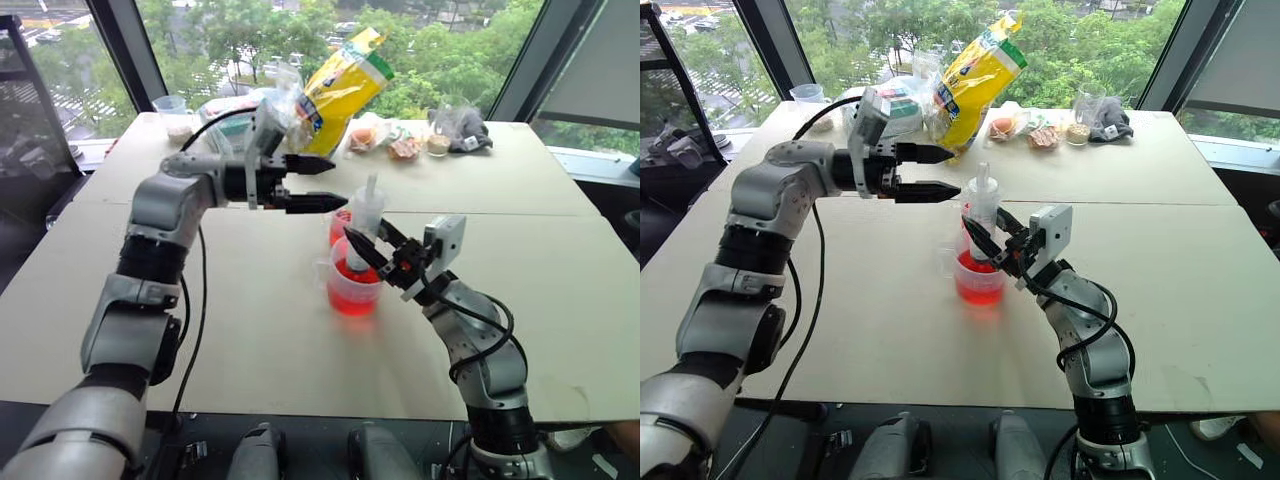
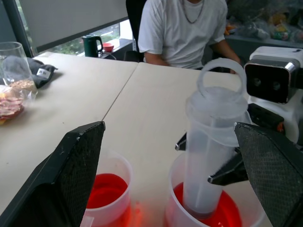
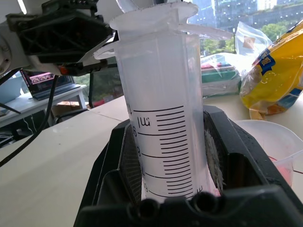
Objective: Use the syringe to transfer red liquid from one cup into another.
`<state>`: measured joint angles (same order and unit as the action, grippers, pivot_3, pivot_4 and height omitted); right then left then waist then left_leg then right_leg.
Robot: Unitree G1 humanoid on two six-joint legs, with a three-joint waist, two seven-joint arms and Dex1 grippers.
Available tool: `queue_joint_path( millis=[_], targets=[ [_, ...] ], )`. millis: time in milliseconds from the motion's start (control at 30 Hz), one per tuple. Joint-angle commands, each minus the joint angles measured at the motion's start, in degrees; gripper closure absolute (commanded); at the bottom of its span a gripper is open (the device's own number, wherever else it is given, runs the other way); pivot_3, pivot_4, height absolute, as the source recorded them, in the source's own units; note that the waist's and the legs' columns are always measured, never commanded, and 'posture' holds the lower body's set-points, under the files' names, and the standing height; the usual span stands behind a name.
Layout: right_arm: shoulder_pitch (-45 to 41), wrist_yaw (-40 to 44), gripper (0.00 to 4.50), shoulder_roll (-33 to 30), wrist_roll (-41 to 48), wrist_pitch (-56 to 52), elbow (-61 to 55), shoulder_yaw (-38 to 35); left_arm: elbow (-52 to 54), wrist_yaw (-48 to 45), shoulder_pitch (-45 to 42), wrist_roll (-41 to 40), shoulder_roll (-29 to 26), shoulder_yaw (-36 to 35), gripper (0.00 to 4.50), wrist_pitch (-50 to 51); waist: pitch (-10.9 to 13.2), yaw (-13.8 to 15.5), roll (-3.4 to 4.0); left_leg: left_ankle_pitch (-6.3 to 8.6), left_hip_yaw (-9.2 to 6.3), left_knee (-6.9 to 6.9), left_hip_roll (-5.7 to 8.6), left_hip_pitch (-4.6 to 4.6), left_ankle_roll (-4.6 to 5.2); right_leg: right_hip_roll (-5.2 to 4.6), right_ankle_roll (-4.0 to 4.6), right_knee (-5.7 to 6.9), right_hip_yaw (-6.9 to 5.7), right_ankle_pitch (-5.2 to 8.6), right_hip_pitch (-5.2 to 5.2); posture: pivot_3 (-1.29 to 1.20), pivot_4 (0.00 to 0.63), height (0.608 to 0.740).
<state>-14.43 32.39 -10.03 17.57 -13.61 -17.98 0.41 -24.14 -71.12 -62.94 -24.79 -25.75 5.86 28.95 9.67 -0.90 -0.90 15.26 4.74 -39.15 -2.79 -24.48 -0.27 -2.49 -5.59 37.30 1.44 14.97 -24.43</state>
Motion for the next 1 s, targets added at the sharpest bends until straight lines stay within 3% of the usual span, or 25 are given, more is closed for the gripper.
queue_joint_path(
  millis=[33, 200, 400, 1000],
  targets=[
    [0.26, -0.75, 3.04, -0.23, 0.05, 1.10, -0.47, 0.63, -4.58, 0.66, -3.80, 2.30, 2.18, -0.57, 0.00, -5.20, 0.00, 0.09, 0.00, 0.00, 0.00, 0.00, 0.00, 0.00, 0.00, 0.02, 0.00, 0.00, -0.01, 0.00, 0.00, 0.00, 0.150, 0.740],
    [0.75, -0.72, 3.04, -1.17, 0.69, 0.16, -2.10, 1.58, -12.49, 1.78, -8.08, 4.26, 6.09, -1.36, 0.00, -9.88, 0.00, 0.15, 0.00, 0.00, 0.02, -0.01, 0.01, -0.02, 0.00, 0.00, 0.00, -0.02, -0.01, 0.00, 0.00, 0.00, 0.150, 0.740],
    [0.57, -0.89, 3.04, -2.50, 1.70, -1.74, -4.14, 2.03, -14.48, -1.81, -9.30, 4.47, 7.64, -0.99, 0.00, -11.31, 0.00, -0.07, 0.00, 0.00, -0.01, 0.04, -0.02, 0.00, 0.00, 0.05, 0.00, -0.01, -0.01, 0.00, 0.00, 0.00, 0.150, 0.740],
    [0.14, -2.59, 3.04, -3.58, 3.97, -4.95, -6.74, 1.67, -10.51, -8.74, -7.90, 4.84, 2.57, -1.29, 0.00, -8.32, 0.00, 0.11, 0.00, 0.00, -0.05, 0.03, -0.02, -0.02, 0.00, 0.01, 0.00, -0.02, 0.00, 0.00, -0.01, 0.00, 0.150, 0.740]
  ],
)
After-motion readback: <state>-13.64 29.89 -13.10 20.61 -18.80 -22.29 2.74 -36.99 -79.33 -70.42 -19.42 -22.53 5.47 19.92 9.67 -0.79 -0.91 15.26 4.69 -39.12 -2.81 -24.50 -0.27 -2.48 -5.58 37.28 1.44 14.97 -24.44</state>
